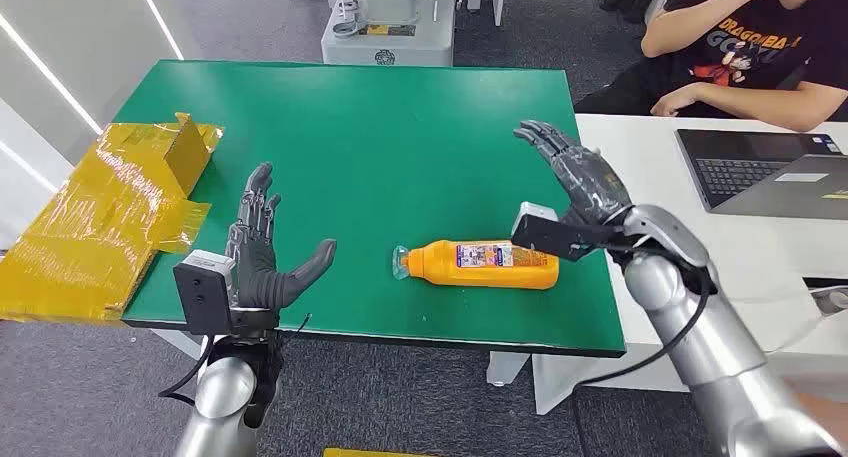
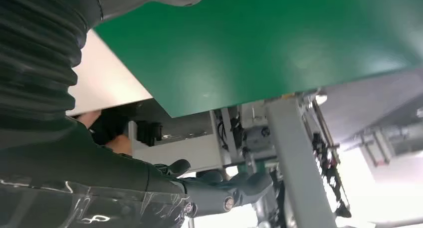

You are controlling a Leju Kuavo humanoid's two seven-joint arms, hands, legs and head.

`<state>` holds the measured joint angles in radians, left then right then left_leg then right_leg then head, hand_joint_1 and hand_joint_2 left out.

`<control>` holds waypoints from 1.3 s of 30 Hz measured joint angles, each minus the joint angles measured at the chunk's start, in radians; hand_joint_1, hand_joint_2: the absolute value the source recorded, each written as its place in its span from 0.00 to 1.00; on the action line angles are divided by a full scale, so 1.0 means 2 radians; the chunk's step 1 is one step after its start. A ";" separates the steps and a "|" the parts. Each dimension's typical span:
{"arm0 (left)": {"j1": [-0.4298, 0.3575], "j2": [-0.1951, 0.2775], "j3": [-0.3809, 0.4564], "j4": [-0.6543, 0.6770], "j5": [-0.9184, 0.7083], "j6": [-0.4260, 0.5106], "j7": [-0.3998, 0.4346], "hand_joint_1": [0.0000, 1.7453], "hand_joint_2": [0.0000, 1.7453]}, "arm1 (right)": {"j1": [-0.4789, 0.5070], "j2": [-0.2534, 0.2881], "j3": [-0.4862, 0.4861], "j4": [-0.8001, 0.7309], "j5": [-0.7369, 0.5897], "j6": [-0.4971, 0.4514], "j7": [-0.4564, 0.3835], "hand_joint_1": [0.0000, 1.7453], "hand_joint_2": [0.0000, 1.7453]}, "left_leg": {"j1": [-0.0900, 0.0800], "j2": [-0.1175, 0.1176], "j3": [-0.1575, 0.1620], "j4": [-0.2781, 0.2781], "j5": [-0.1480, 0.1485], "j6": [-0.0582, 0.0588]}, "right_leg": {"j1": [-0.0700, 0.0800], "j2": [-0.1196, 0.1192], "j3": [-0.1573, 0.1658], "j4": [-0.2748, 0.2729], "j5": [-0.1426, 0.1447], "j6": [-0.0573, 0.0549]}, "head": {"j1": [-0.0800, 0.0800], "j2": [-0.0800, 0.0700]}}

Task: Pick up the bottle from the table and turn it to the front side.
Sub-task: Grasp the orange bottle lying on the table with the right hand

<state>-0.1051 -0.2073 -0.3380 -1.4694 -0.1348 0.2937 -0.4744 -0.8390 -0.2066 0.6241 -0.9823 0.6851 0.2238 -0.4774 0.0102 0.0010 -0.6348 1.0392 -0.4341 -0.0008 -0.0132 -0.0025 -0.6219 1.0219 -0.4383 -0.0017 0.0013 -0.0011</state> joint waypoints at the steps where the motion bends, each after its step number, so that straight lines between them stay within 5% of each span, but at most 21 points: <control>1: -0.001 0.000 0.000 0.000 0.001 0.000 0.000 0.00 1.00 | -0.010 -0.001 0.007 0.011 -0.002 0.003 -0.002 0.00 1.00 | 0.000 0.000 0.000 0.000 0.000 0.000 | 0.000 0.000 0.000 0.000 0.000 0.000 | 0.000 0.000; 6: -0.003 0.003 -0.001 0.000 0.004 0.000 -0.001 0.00 1.00 | -0.067 -0.004 0.050 0.075 -0.012 0.012 -0.007 0.00 1.00 | 0.000 -0.001 0.000 0.000 0.000 0.000 | 0.000 -0.001 0.000 0.000 0.000 0.000 | 0.000 0.000; 14: -0.003 0.005 -0.001 0.000 0.004 0.000 -0.002 0.00 1.00 | -0.092 -0.008 0.080 0.114 -0.021 0.011 -0.005 0.00 1.00 | 0.000 -0.001 0.000 0.000 0.000 0.000 | 0.000 -0.001 0.000 0.000 -0.001 0.000 | 0.000 0.000; 23: -0.003 0.010 -0.001 0.000 0.014 0.005 -0.006 0.00 1.00 | -0.137 0.004 0.147 0.175 -0.067 0.136 -0.020 0.00 1.00 | 0.000 -0.001 0.000 0.000 0.000 0.000 | 0.000 -0.001 0.000 0.000 0.000 0.000 | 0.000 0.000; 39: -0.017 0.009 -0.008 0.004 0.014 0.004 0.000 0.00 1.00 | -0.058 0.041 0.221 0.285 -0.083 0.068 0.005 0.00 1.00 | 0.000 -0.001 0.000 0.000 0.000 0.000 | 0.000 -0.001 0.000 0.000 0.000 0.000 | 0.000 0.000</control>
<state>-0.1388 -0.1885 -0.3537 -1.4616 -0.1072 0.3014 -0.4734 -0.9552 -0.1251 1.0670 -0.4118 0.5190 0.3602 -0.4667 0.0107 -0.0006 -0.6356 1.0390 -0.4343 -0.0012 -0.0125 -0.0041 -0.6217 1.0209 -0.4392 -0.0018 0.0016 -0.0011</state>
